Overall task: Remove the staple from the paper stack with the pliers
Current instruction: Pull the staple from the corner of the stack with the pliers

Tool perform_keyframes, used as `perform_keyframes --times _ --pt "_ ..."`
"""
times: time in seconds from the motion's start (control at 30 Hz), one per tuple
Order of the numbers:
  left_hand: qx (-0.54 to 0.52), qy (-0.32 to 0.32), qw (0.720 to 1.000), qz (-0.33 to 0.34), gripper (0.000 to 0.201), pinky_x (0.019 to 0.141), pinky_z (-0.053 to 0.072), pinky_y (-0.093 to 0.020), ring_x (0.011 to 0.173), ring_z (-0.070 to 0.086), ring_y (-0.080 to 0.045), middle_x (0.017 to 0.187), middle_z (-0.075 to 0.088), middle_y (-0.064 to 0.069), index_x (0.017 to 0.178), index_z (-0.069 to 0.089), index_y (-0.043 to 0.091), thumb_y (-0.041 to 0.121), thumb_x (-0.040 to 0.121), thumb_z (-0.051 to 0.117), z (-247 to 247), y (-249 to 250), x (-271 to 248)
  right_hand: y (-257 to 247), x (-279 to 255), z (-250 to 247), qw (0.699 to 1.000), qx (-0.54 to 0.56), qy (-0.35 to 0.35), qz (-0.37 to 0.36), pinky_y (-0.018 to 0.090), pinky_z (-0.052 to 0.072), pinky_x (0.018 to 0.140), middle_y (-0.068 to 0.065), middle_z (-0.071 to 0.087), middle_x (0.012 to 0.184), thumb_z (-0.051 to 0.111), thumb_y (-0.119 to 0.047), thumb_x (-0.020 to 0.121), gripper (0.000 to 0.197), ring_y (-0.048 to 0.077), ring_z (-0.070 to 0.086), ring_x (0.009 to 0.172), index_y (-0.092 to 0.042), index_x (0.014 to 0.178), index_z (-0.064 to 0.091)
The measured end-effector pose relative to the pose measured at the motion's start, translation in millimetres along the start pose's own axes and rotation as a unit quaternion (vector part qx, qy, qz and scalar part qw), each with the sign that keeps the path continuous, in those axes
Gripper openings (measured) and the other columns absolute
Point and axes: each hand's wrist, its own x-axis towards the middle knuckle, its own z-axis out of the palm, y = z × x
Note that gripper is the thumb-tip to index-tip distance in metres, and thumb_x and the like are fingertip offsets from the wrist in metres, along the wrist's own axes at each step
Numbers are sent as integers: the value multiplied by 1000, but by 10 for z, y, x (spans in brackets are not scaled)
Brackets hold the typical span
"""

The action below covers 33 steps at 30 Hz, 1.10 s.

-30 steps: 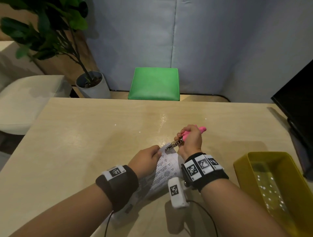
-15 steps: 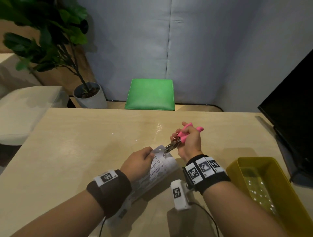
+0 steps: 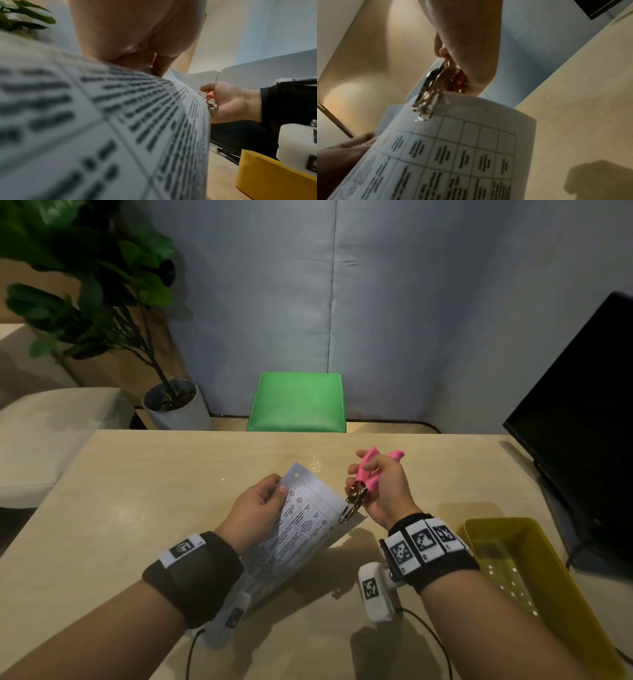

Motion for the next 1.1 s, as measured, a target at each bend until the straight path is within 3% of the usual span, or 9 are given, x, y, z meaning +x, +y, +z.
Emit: perform_keyframes --times 0.2,0.37,0.5,0.53,0.63,0.73,0.87,0.97,1.1 --pt "-82 14 996 -10 27 57 35 -24 50 47 1 54 55 16 76 54 19 16 100 42 -103 -36 -23 -100 -37 -19 999 -15 -31 4 39 49 66 9 48 68 38 -4 87 17 23 51 54 -9 102 44" --pt "-152 9 987 -50 35 60 38 -29 53 53 -2 57 61 12 71 58 23 14 101 40 -149 -68 -62 -99 -12 -31 999 -21 -20 24 24 36 45 3 41 63 43 -3 87 23 14 39 47 -15 106 36" --pt "-151 5 987 -59 26 75 46 -34 73 62 -12 77 69 3 86 63 19 15 101 41 -186 -158 -79 -41 17 -15 1000 5 -9 17 22 34 42 2 40 62 41 0 86 33 11 39 44 -19 110 31" --pt "-133 8 990 -51 26 75 45 -33 72 61 -10 76 68 5 86 62 18 16 101 41 -187 -166 -86 -36 16 -7 1000 6 -5 7 22 34 42 2 39 62 40 2 85 34 11 39 44 -20 109 30" --pt "-64 12 998 -16 29 59 39 -22 51 50 6 55 59 18 76 53 22 17 101 39 -164 -138 -121 -36 -2 32 1000 -1 0 -24 23 33 42 2 37 62 38 5 84 33 11 36 45 -20 104 28" --pt "-19 22 1000 3 27 58 36 -25 51 50 5 56 59 21 78 52 25 19 101 39 -146 -132 -144 -34 -25 80 999 4 -1 -33 24 32 43 2 36 62 39 3 85 27 12 36 46 -18 99 30" --pt "17 40 999 3 29 50 34 -16 46 46 4 51 55 19 74 46 24 19 101 39 -151 -154 -161 -14 -68 85 999 13 -4 -34 26 34 48 4 41 63 41 -2 86 12 14 37 50 -13 82 39" --pt "45 57 997 -3 27 53 30 -29 44 35 -4 52 42 7 75 42 16 23 100 39 -182 -226 -159 -10 -70 58 999 22 3 -36 27 36 49 5 43 64 42 -5 84 9 16 40 52 -13 82 40" --pt "62 48 997 -6 27 52 26 -30 42 28 -7 51 31 6 76 41 15 25 100 39 -206 -262 -164 -19 -56 58 999 31 10 -29 27 37 50 5 43 64 42 -7 84 6 17 40 52 -13 84 41"
